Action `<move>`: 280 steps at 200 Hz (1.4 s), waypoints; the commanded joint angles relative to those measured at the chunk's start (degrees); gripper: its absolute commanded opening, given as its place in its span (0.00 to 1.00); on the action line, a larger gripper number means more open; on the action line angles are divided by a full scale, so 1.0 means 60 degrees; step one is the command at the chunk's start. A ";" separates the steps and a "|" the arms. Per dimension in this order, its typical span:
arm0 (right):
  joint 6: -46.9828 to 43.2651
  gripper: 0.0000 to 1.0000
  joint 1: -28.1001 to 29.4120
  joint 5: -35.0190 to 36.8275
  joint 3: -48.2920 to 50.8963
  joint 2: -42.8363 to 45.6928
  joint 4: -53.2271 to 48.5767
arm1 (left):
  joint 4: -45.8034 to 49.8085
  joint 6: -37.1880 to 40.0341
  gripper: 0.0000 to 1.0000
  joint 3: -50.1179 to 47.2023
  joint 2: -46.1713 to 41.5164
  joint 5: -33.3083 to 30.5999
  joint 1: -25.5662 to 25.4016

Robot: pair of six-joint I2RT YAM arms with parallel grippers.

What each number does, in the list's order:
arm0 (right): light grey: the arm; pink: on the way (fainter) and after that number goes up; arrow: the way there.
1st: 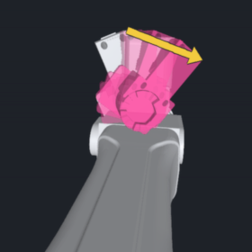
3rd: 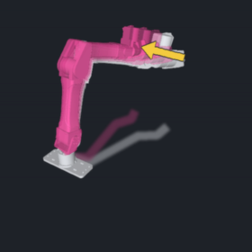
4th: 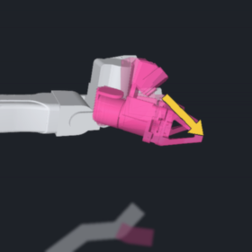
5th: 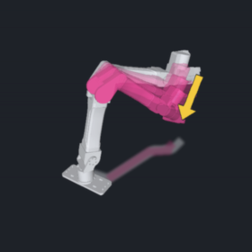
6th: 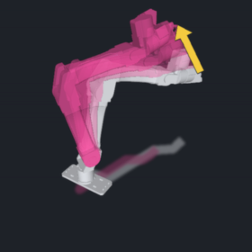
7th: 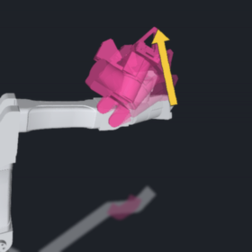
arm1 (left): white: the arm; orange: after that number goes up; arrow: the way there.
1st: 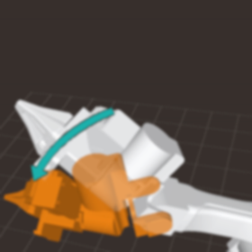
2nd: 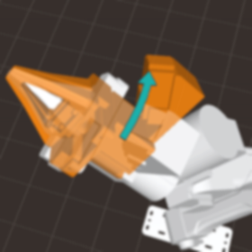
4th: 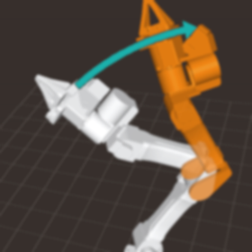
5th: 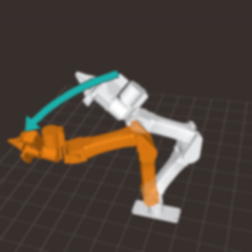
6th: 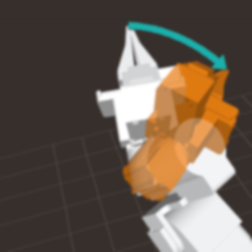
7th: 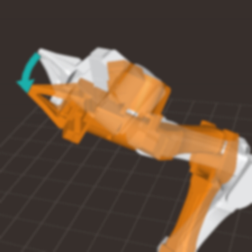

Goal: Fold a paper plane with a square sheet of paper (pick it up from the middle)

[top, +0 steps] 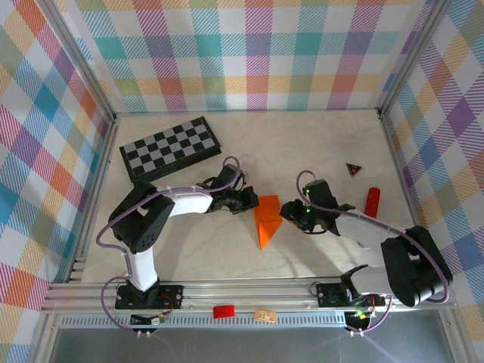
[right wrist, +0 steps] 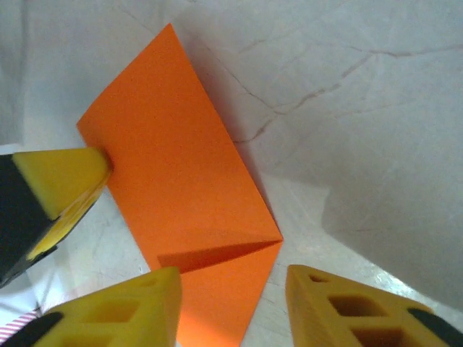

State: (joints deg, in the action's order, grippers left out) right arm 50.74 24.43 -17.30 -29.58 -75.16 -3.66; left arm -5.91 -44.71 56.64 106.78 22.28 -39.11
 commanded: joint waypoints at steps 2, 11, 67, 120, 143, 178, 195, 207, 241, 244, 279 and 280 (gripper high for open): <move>-0.0424 0.52 -0.0266 -0.1086 -0.0004 -0.0206 -0.0037 | 0.0367 0.0110 0.06 0.0178 0.0360 -0.0027 -0.0102; -0.0471 0.55 -0.0344 -0.1366 -0.0033 -0.0321 0.0009 | 0.0383 0.0110 0.06 0.0123 0.0462 -0.0065 -0.0102; -0.0460 0.60 -0.0467 -0.2559 -0.0341 -0.1344 0.0642 | 0.0092 0.0083 0.05 -0.0565 0.0755 -0.0035 -0.0098; -0.0325 0.47 -0.0468 -0.3065 -0.0586 -0.1860 0.1328 | 0.0007 0.0151 0.05 -0.0704 0.0702 -0.0043 -0.0088; -0.0614 0.45 -0.0581 -0.3122 -0.0873 -0.1963 0.1092 | 0.0018 0.0157 0.05 -0.0615 0.0762 0.0022 -0.0088; -0.1188 0.45 -0.0679 -0.3679 -0.1354 -0.2332 0.0889 | -0.0029 0.0172 0.05 -0.0635 0.0775 0.0051 -0.0088; -0.1432 0.44 -0.0780 -0.3982 -0.1502 -0.2741 0.0901 | -0.0033 0.0197 0.05 -0.0651 0.0777 0.0052 -0.0088; -0.1471 0.43 -0.0893 -0.4111 -0.1571 -0.2984 0.0956 | -0.0054 0.0197 0.05 -0.0676 0.0762 0.0036 -0.0087; -0.1570 0.40 -0.1138 -0.4569 -0.1755 -0.3496 0.1215 | -0.0071 0.0200 0.05 -0.0770 0.0675 -0.0006 -0.0086; -0.1585 0.40 -0.1166 -0.4591 -0.1772 -0.3532 0.1198 | -0.0058 0.0202 0.05 -0.0774 0.0653 -0.0008 -0.0087; -0.1728 0.37 -0.1316 -0.4960 -0.1812 -0.3877 0.1376 | -0.0100 0.0218 0.05 -0.0798 0.0605 -0.0037 -0.0088; -0.1731 0.37 -0.1324 -0.4979 -0.1810 -0.3886 0.1381 | -0.0107 0.0224 0.05 -0.0805 0.0611 -0.0037 -0.0088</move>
State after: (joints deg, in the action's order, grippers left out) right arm 42.46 17.12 -43.33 -39.13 -96.95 2.87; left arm -11.16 -44.53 54.15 109.32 23.11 -39.13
